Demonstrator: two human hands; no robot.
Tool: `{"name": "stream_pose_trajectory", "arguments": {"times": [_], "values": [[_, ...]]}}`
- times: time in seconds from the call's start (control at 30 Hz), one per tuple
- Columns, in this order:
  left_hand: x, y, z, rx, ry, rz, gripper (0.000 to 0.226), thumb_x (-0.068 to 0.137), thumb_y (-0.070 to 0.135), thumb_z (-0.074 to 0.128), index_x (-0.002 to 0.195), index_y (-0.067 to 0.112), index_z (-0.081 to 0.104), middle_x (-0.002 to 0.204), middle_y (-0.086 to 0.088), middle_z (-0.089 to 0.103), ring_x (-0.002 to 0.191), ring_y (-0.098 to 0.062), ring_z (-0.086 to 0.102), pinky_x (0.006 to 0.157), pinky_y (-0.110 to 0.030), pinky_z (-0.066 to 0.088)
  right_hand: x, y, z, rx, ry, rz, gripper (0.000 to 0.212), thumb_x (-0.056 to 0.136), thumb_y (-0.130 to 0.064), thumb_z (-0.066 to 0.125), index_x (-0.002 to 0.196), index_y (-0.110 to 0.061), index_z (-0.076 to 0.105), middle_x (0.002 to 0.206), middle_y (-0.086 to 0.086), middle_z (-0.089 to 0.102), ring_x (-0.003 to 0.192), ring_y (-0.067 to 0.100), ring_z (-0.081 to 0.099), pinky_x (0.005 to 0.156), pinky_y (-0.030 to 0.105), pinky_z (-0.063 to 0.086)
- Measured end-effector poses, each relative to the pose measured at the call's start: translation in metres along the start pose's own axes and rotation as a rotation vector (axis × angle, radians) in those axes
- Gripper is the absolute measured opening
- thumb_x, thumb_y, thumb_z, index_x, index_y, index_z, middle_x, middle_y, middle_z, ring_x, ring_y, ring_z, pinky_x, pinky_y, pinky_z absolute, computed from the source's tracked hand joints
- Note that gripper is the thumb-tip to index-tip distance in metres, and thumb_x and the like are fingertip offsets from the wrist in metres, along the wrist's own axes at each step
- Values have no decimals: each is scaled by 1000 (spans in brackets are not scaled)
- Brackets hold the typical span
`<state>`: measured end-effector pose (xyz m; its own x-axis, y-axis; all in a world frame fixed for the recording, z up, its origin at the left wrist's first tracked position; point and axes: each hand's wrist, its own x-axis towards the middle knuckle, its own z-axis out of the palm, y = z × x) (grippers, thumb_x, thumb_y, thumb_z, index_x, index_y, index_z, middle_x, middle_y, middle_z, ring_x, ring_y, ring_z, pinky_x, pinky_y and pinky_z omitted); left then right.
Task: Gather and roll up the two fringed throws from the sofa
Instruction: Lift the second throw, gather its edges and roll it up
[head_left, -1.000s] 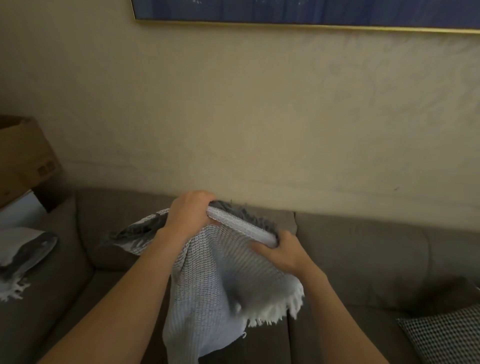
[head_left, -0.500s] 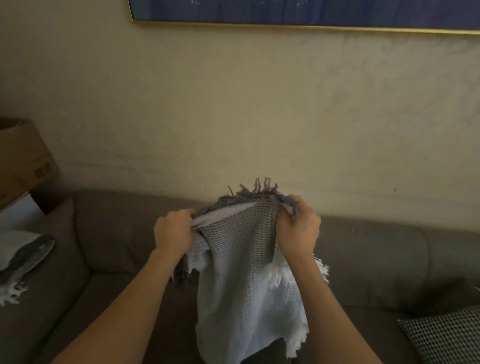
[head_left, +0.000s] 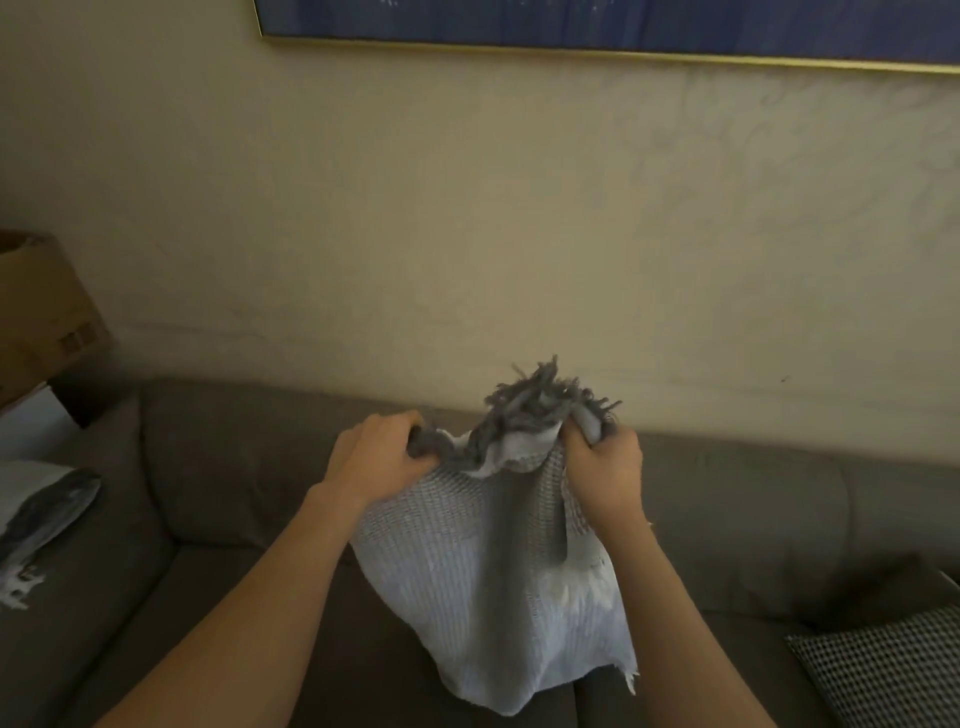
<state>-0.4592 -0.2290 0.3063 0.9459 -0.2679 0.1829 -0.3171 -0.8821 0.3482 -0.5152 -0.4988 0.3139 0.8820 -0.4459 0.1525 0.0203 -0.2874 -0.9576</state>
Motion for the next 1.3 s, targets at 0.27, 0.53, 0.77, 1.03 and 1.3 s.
{"name": "stream_pose_trajectory", "arguments": {"times": [0.27, 0.53, 0.77, 1.03, 1.3], "values": [[16, 5, -21, 44, 360, -291, 14, 97, 24, 66, 84, 19, 69, 91, -16, 74, 88, -42, 70, 65, -37, 44, 20, 11, -24, -310, -95, -175, 26, 91, -38, 80, 84, -15, 71, 66, 4, 66, 59, 26, 61, 53, 43, 49], [24, 29, -36, -132, 688, -239, 26, 94, 9, 67, 117, 17, 75, 98, -10, 77, 86, -39, 70, 67, -40, 47, 25, -4, -22, -619, -181, -152, 68, 88, -47, 78, 143, -20, 49, 111, 5, 68, 96, 33, 69, 69, 40, 54], [22, 21, -45, -12, 607, -218, 42, 93, 3, 61, 128, 24, 71, 112, -10, 73, 98, -42, 67, 71, -43, 45, 23, 4, -14, -907, -478, 40, 38, 85, -33, 64, 121, -20, 62, 118, 11, 70, 106, 36, 68, 85, 42, 56], [21, 8, -58, 99, 616, -257, 36, 90, -2, 62, 119, 18, 72, 105, -11, 67, 88, -41, 66, 63, -43, 44, 16, 2, -3, -521, -656, 145, 60, 90, -45, 73, 124, 2, 59, 121, 20, 66, 103, 38, 67, 80, 52, 57], [20, 12, -58, 101, 596, -271, 36, 93, -1, 62, 121, 20, 72, 107, -9, 68, 86, -39, 67, 63, -40, 42, 19, -3, -5, -1053, -450, 19, 44, 75, -32, 79, 114, -16, 67, 99, 8, 69, 92, 33, 70, 73, 36, 54]]}}
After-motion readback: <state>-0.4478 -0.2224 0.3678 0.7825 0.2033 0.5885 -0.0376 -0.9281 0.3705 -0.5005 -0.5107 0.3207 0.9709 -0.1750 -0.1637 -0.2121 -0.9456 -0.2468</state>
